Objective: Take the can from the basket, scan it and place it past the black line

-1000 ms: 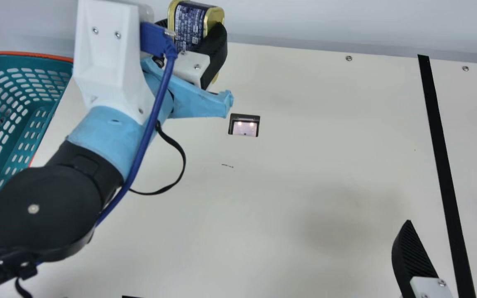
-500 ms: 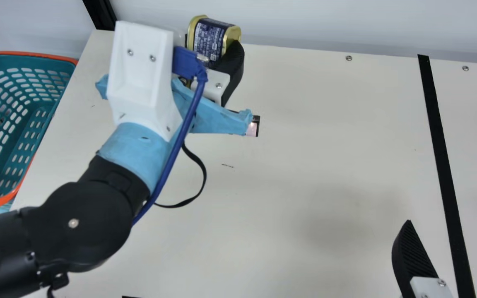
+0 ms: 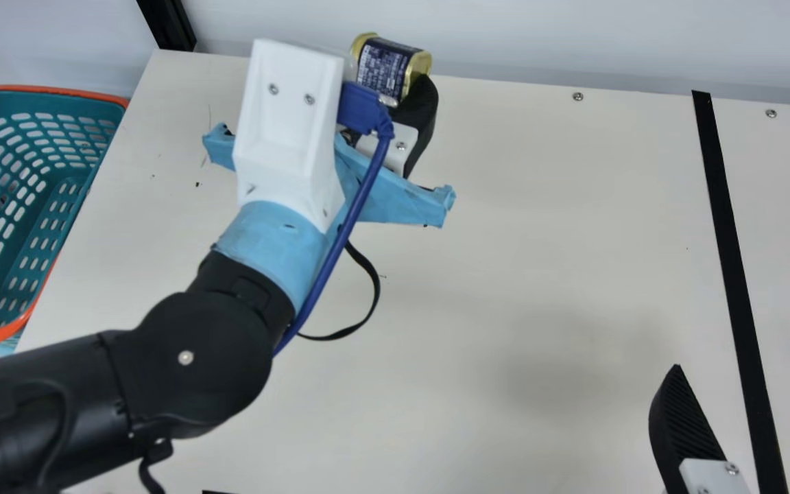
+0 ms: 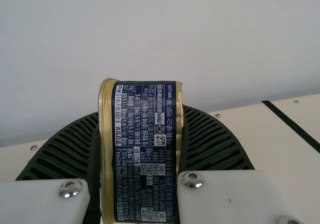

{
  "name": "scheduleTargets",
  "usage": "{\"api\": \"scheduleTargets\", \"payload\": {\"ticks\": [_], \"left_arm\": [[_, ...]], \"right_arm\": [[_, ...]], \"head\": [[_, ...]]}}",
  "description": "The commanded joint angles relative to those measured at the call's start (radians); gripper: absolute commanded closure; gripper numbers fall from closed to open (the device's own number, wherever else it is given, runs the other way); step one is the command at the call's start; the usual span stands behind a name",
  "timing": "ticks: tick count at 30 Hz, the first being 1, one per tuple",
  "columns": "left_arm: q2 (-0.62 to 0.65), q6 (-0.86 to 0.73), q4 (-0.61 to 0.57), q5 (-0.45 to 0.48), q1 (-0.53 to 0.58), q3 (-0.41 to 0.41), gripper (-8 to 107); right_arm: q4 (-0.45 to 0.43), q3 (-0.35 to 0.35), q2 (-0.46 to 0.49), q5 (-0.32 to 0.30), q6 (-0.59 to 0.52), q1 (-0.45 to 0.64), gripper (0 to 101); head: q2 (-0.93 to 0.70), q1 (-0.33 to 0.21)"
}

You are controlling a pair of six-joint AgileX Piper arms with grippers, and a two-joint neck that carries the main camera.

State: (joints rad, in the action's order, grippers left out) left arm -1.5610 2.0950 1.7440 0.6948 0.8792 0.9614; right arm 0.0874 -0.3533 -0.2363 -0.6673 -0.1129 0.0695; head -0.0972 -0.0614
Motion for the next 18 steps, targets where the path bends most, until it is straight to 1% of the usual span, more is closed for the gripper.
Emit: {"api": "scheduleTargets", "payload": {"ticks": [1,10,18], "left_arm": [[-0.002,-0.001,0.001,0.008,0.005,0.007,89],[-0.005,-0.001,0.001,0.05,0.051,0.013,89],[-0.017,-0.001,0.001,0.043,0.046,0.02,89]], "right_arm": [[0.0,0.0,0.0,0.0,0.0,0.0,0],[0.0,0.0,0.0,0.0,0.0,0.0,0],[-0.001,0.0,0.0,0.0,0.0,0.0,0]], "head": [[0.005,-0.027],[0.005,-0.027],[0.005,-0.027]]}}
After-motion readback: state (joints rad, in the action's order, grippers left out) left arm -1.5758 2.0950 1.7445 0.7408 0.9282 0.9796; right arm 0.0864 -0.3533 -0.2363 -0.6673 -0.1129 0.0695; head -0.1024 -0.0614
